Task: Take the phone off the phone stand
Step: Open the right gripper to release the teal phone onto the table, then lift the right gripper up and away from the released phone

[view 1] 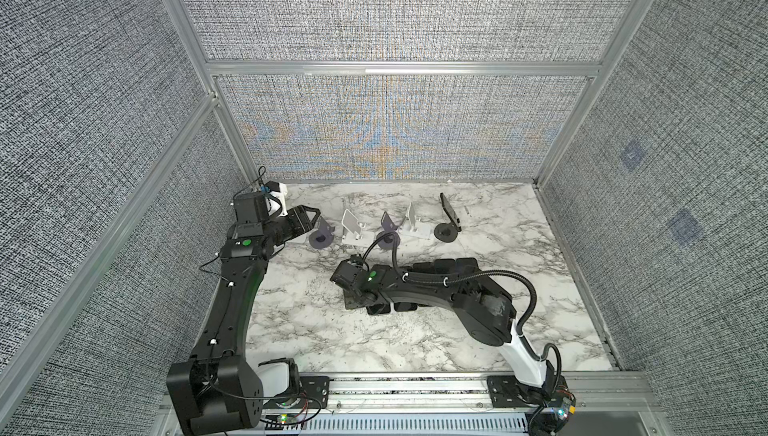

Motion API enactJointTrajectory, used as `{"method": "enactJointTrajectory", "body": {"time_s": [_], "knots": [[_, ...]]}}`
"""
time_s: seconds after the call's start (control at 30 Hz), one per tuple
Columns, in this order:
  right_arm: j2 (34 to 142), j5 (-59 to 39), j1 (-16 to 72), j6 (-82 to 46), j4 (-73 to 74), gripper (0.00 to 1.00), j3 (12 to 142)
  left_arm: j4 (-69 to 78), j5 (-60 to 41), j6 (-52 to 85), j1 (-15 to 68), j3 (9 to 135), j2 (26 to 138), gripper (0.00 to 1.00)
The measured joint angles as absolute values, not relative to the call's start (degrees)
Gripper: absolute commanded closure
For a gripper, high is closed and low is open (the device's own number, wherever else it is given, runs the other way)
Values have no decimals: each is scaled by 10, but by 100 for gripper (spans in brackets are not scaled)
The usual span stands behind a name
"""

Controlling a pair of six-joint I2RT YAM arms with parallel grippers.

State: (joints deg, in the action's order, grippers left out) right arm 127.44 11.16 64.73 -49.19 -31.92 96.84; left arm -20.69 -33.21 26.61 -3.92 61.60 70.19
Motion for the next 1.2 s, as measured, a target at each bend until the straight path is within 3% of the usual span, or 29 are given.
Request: {"method": "enactJointTrajectory", "body": {"time_s": [1.2], "knots": [[1255,134,638,-493,-288,76,926,-203,-335,270,-39,616,701,46]]}}
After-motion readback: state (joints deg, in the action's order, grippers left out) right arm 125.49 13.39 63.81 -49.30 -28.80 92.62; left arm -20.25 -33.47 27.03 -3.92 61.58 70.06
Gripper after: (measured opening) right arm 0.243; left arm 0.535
